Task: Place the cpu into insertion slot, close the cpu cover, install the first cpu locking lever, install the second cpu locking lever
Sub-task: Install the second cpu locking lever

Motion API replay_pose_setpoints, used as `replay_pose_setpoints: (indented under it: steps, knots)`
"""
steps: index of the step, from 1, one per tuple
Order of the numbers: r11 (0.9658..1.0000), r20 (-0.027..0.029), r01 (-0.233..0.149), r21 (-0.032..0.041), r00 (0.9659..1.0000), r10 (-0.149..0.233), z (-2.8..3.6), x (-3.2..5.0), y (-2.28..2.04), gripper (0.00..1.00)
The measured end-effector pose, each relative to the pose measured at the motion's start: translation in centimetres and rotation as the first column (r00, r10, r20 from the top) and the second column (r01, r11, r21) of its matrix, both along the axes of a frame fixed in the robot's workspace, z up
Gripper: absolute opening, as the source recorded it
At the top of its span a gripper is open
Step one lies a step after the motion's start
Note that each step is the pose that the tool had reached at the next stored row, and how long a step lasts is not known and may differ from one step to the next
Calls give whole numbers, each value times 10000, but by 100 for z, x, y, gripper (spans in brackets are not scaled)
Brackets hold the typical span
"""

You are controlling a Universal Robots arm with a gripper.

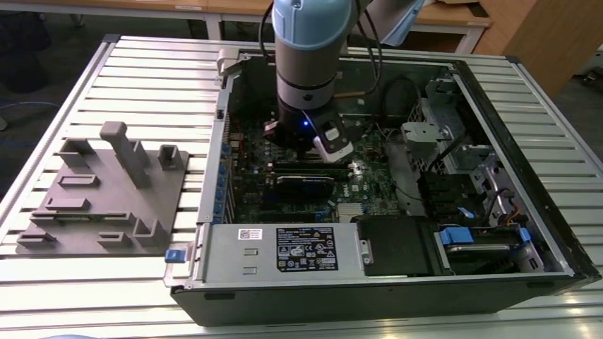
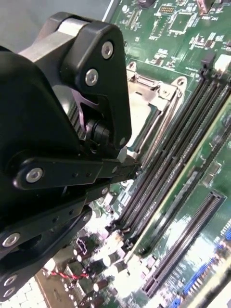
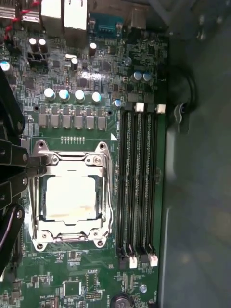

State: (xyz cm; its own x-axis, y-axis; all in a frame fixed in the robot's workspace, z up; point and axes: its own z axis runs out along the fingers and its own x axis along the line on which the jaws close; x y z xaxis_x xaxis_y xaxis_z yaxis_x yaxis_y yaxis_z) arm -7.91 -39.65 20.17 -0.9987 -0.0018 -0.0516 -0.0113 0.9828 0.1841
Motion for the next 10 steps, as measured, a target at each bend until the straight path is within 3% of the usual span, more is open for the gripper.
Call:
replay_pose_setpoints:
  steps: [10]
  knots:
    - [9999, -3, -2, -124, 10000, 2, 0, 26, 177, 11]
